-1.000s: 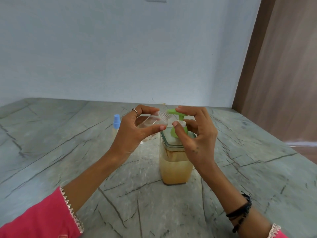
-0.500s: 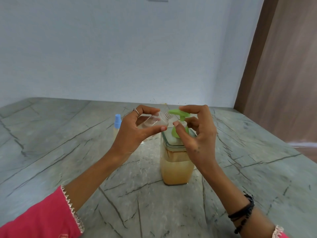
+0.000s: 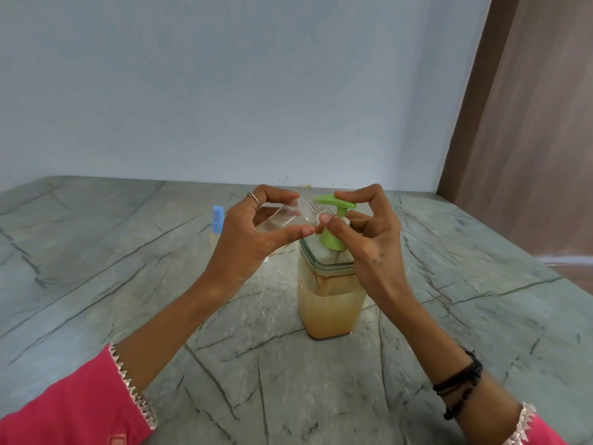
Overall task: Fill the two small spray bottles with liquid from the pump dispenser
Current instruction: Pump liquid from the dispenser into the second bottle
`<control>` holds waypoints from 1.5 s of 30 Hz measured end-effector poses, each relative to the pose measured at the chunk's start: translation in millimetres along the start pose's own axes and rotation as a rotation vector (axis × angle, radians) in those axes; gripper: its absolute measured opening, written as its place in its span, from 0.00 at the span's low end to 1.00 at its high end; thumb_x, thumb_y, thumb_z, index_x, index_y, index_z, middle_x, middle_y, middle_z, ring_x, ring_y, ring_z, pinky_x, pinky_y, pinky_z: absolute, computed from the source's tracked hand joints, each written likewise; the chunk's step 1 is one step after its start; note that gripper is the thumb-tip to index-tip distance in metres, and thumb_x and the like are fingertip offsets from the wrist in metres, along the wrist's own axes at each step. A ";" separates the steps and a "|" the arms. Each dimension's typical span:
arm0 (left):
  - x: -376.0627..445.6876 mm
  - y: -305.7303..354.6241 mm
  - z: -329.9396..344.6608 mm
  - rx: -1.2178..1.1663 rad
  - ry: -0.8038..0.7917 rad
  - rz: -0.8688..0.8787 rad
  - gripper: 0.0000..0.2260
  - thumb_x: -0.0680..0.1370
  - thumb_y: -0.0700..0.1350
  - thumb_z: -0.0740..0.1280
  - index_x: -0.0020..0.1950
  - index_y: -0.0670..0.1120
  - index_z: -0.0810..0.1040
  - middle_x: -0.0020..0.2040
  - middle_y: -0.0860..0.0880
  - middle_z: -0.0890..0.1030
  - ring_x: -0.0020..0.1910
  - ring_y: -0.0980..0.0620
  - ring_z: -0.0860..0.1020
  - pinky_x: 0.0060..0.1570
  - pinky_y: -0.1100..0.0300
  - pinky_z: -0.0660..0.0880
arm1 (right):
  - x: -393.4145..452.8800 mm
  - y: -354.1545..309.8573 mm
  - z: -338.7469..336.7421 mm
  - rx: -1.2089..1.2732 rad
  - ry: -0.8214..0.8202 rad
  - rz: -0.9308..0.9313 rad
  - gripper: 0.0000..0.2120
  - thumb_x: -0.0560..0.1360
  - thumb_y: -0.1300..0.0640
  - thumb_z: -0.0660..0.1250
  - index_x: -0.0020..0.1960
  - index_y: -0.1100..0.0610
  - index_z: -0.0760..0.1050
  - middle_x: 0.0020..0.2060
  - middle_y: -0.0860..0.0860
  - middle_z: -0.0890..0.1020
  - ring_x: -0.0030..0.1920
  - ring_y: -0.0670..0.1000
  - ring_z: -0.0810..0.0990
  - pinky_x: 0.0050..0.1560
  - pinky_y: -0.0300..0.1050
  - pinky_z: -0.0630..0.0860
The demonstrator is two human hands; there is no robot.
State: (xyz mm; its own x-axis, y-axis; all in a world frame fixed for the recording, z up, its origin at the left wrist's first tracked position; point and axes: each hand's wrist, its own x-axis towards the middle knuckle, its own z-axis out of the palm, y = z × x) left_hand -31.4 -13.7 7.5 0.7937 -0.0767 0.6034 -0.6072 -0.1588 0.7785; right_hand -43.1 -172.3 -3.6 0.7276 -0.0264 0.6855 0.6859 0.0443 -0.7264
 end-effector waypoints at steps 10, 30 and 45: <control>-1.1 -2.6 0.7 -0.034 -0.007 -0.013 0.18 0.61 0.46 0.74 0.49 0.51 0.77 0.49 0.53 0.81 0.49 0.58 0.81 0.51 0.65 0.77 | -0.6 -0.3 -0.7 -0.030 -0.028 0.009 0.11 0.75 0.66 0.68 0.49 0.52 0.71 0.41 0.56 0.84 0.39 0.50 0.84 0.35 0.39 0.78; -1.1 -2.4 1.1 -0.038 0.001 -0.015 0.17 0.60 0.46 0.75 0.46 0.52 0.77 0.47 0.56 0.82 0.47 0.60 0.81 0.50 0.67 0.77 | 1.8 -3.2 -0.3 -0.072 0.002 0.019 0.08 0.72 0.62 0.68 0.44 0.52 0.71 0.37 0.57 0.84 0.37 0.55 0.84 0.34 0.47 0.78; -1.5 -0.2 0.3 -0.025 0.008 -0.013 0.17 0.62 0.46 0.74 0.48 0.51 0.77 0.48 0.53 0.81 0.49 0.55 0.81 0.53 0.58 0.78 | -3.6 0.6 -5.2 -0.150 -0.130 0.016 0.22 0.69 0.57 0.73 0.56 0.44 0.66 0.43 0.49 0.84 0.43 0.47 0.84 0.44 0.36 0.77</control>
State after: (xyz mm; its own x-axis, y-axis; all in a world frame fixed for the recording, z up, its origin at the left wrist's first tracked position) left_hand -32.5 -13.8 6.3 0.8013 -0.0674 0.5945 -0.5977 -0.1353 0.7902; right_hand -45.3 -177.4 -6.8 0.7374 0.1024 0.6677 0.6755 -0.1056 -0.7298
